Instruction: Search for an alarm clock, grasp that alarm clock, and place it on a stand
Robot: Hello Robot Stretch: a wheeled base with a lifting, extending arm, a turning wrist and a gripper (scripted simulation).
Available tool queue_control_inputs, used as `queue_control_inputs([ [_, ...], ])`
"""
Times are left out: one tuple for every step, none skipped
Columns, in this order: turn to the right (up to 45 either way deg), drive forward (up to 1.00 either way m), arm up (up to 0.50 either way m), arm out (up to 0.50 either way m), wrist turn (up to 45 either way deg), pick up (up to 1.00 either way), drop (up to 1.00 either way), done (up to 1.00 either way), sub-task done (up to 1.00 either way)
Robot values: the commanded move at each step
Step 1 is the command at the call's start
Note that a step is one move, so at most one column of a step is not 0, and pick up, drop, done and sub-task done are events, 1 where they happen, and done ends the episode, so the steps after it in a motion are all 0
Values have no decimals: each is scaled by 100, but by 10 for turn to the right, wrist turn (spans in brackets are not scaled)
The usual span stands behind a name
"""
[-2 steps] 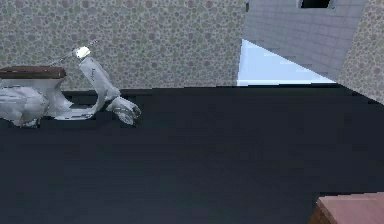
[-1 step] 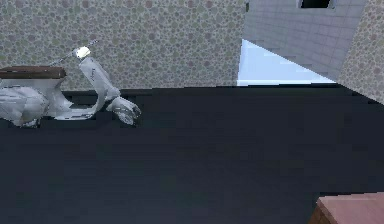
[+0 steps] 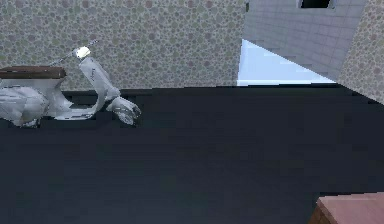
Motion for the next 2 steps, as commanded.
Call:
queue_control_inputs([
  [0, 0, 0, -10, 0, 0, 0, 0, 0],
  [0, 0, 0, 0, 0, 0, 0, 100, 0],
])
